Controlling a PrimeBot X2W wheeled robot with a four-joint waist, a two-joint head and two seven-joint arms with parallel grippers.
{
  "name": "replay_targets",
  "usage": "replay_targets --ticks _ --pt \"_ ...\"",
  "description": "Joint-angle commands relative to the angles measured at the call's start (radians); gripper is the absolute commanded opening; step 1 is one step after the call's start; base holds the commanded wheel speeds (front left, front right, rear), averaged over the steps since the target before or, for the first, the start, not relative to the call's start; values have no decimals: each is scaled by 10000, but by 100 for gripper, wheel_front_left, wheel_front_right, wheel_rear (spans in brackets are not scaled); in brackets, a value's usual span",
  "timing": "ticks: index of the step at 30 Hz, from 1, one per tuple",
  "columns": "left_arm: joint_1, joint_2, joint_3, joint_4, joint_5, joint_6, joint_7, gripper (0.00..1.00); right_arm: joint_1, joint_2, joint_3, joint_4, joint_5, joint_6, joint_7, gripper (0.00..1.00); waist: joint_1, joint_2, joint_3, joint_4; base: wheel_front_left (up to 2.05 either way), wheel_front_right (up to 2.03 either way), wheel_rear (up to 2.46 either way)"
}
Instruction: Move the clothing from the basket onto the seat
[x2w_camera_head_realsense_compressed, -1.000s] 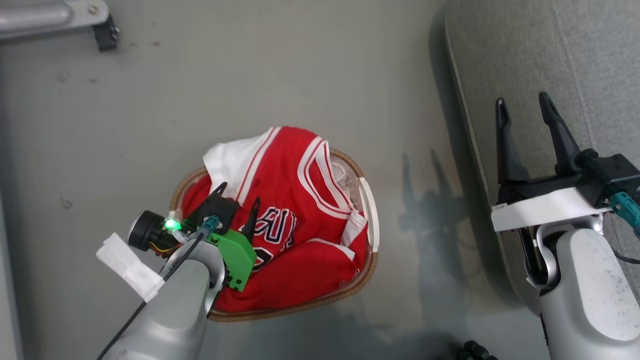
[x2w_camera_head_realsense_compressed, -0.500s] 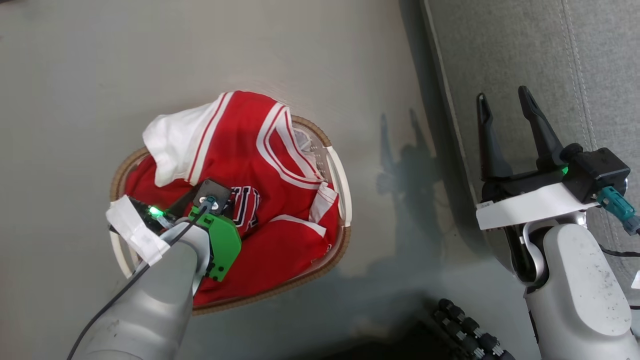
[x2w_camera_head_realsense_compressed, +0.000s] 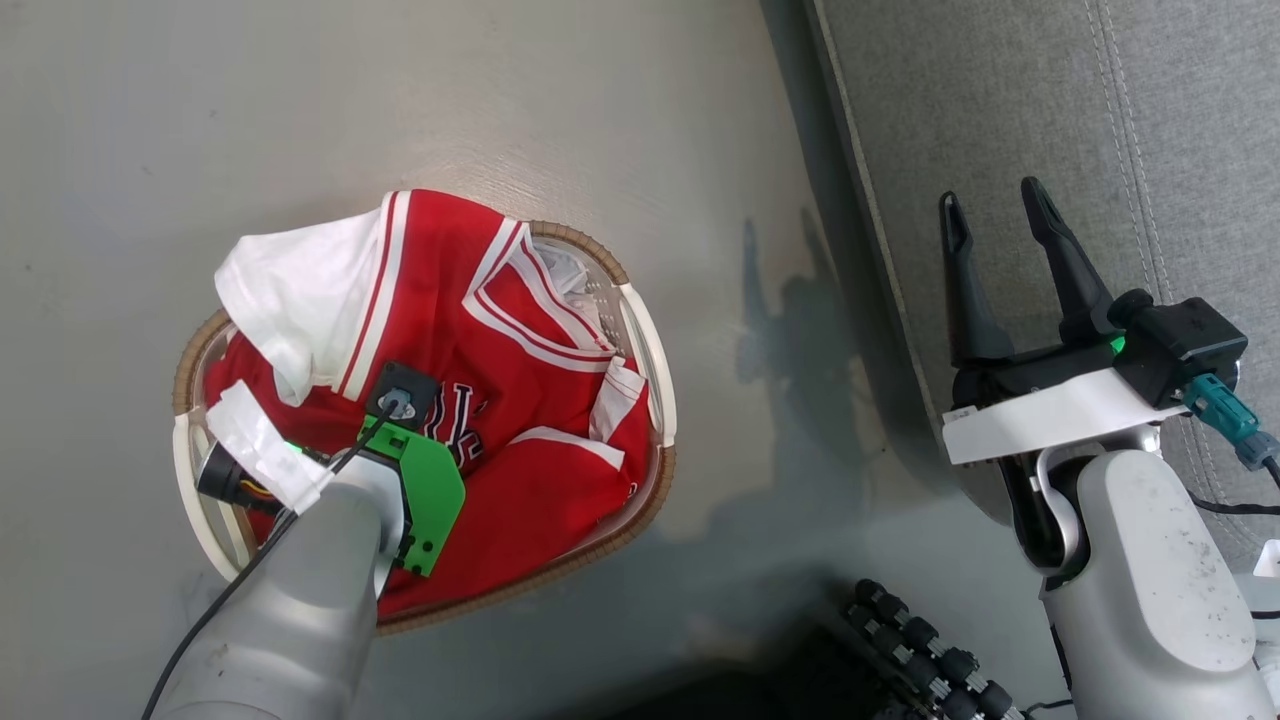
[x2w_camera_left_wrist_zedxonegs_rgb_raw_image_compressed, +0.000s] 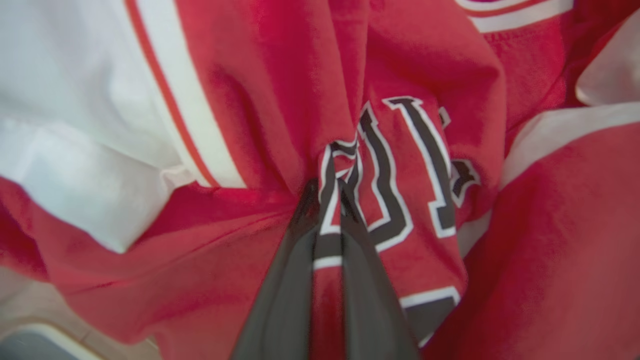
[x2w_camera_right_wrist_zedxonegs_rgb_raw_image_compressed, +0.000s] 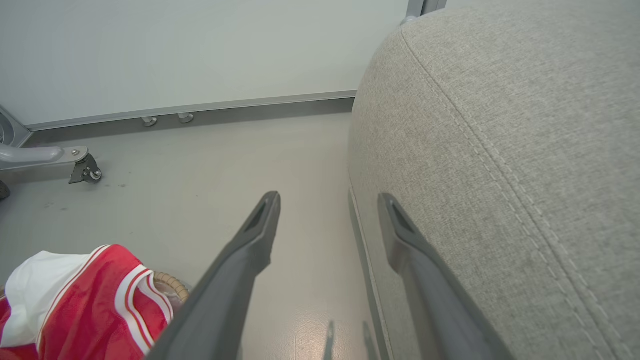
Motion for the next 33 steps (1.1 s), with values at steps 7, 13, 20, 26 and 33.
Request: replay_targets --ticks 7,13,20,26,33 --pt "425 -131 -236 -184 -193 -123 -847 0 140 -29 -99 220 -39 -10 -51 100 -1 0 -653 261 0 0 0" --pt "874 -210 -200 -631 -683 -361 -1790 0 437 -32 -208 428 -195 -10 -51 100 -1 0 -1532 498 0 0 0" --pt "1332 -233 -698 -1793 -1090 -567 -2363 0 1005 -34 -385 653 -602 -10 -53 100 -1 0 -2861 858 0 0 0" --pt "1725 -229 -1126 -2959 -1245 -623 -2502 0 1727 -34 -576 896 -970 -10 -51 100 -1 0 -4251 1206 0 0 0" --pt "1976 -4 -1523 -4599 -1420 -688 -2561 0 2645 -35 -643 1127 -1241 -10 -51 100 -1 0 -5849 1486 0 0 0"
